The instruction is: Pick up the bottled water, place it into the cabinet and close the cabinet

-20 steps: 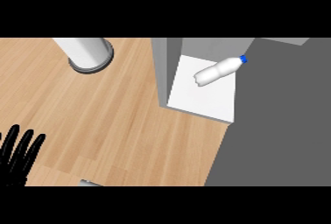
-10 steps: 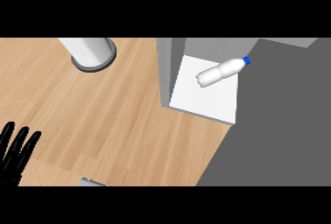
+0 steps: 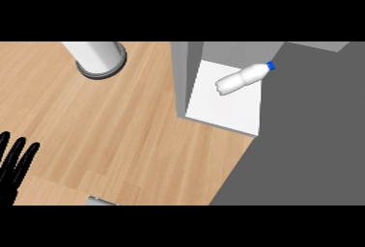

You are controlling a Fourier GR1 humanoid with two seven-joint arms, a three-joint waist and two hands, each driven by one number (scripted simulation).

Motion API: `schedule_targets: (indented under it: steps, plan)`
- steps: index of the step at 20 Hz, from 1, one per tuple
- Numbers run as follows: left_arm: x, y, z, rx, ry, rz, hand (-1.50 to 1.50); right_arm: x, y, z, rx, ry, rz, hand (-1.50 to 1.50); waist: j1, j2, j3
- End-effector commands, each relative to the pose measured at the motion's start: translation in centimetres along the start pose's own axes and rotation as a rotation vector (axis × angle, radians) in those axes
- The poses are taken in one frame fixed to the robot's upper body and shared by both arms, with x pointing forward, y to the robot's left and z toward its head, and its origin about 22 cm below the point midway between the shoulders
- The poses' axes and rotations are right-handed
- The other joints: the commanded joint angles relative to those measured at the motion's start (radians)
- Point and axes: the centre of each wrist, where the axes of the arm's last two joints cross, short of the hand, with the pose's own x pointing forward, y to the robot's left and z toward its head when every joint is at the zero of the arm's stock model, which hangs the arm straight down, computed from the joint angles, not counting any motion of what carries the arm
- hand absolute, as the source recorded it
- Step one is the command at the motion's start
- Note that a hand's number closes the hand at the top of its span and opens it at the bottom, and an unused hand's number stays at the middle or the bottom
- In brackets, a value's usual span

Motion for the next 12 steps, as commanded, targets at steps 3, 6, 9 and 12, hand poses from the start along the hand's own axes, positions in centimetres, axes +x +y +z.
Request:
schedule_targets:
  steps: [3, 6, 9, 12]
  plan:
    - [0.4, 0.4, -0.4, -0.007, -0.022, -0.003, -1.5, -1.2, 1.4, -2.0, 0.05, -0.018, -0.159, 1.5, 0.013, 0.025, 0.004]
    - [0.3, 0.2, -0.3, -0.025, -0.008, 0.005, -1.5, -1.5, 1.7, -2.2, 0.105, -0.05, -0.215, 1.5, 0.041, 0.035, 0.004]
    - [0.5, 0.4, -0.6, -0.034, -0.026, 0.001, -1.5, -2.2, 1.3, -2.4, 0.078, -0.059, -0.251, 1.5, 0.044, 0.043, 0.006]
    - [0.4, 0.5, -0.4, -0.021, -0.018, 0.012, -1.5, -2.6, 1.1, -2.5, 0.037, -0.062, -0.289, 1.5, 0.031, 0.035, 0.007]
